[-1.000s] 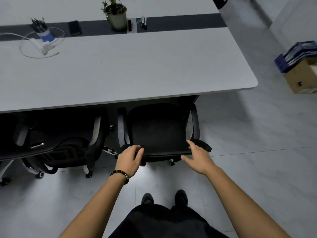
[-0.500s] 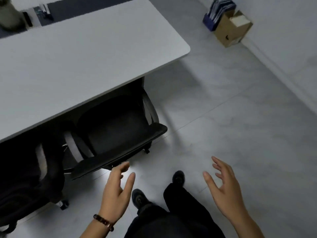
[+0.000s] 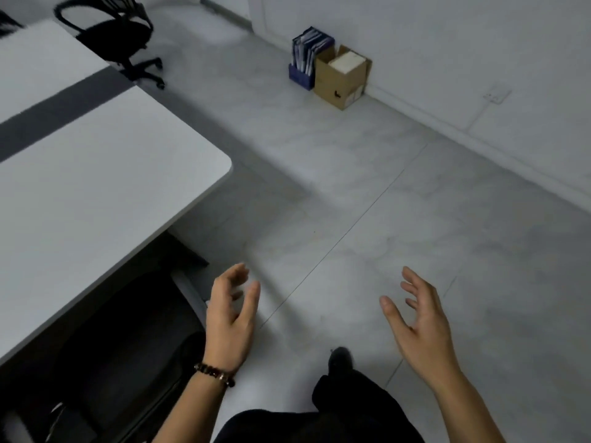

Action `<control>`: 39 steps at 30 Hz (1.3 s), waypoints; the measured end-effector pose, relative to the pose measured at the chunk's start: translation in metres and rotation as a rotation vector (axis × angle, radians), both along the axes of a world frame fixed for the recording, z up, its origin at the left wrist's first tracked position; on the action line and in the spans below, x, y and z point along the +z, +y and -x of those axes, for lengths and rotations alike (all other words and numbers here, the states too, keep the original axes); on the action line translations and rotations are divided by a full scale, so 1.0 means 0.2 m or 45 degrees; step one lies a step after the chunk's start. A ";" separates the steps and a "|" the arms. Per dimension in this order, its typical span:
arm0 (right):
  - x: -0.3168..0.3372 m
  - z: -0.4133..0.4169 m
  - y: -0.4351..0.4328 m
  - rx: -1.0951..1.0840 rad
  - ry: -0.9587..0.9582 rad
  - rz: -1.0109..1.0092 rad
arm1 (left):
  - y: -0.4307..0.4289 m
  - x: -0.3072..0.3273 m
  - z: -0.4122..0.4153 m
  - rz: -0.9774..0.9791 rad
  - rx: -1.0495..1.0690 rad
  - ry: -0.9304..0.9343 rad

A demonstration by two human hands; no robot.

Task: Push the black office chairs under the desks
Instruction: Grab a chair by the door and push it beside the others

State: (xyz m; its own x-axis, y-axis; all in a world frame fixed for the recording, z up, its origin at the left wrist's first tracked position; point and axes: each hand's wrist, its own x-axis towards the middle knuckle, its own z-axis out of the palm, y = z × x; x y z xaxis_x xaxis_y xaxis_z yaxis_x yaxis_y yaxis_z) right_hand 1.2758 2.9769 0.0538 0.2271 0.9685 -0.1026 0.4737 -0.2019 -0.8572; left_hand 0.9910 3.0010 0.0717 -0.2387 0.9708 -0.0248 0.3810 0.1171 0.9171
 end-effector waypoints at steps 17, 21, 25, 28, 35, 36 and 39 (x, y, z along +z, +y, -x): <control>0.05 -0.12 2.19 0.298 0.046 -0.065 | 1.74 0.00 -0.07 0.006 0.225 0.054; 0.20 -0.05 2.78 0.292 0.047 -0.143 | 2.34 0.09 0.06 -0.027 0.325 0.059; 0.33 0.04 3.35 0.352 0.053 -0.192 | 2.93 0.24 0.20 -0.063 0.282 0.107; 0.33 0.12 3.76 0.372 0.080 -0.199 | 3.36 0.30 0.29 -0.119 0.249 0.130; 0.06 0.40 4.86 0.484 0.063 -0.089 | 4.34 0.06 0.43 0.011 0.378 0.047; 0.04 0.44 5.05 0.542 0.040 -0.069 | 4.49 0.04 0.46 0.036 0.404 0.051; 0.10 0.62 5.61 0.719 -0.028 -0.072 | 4.91 0.10 0.57 0.069 0.466 0.071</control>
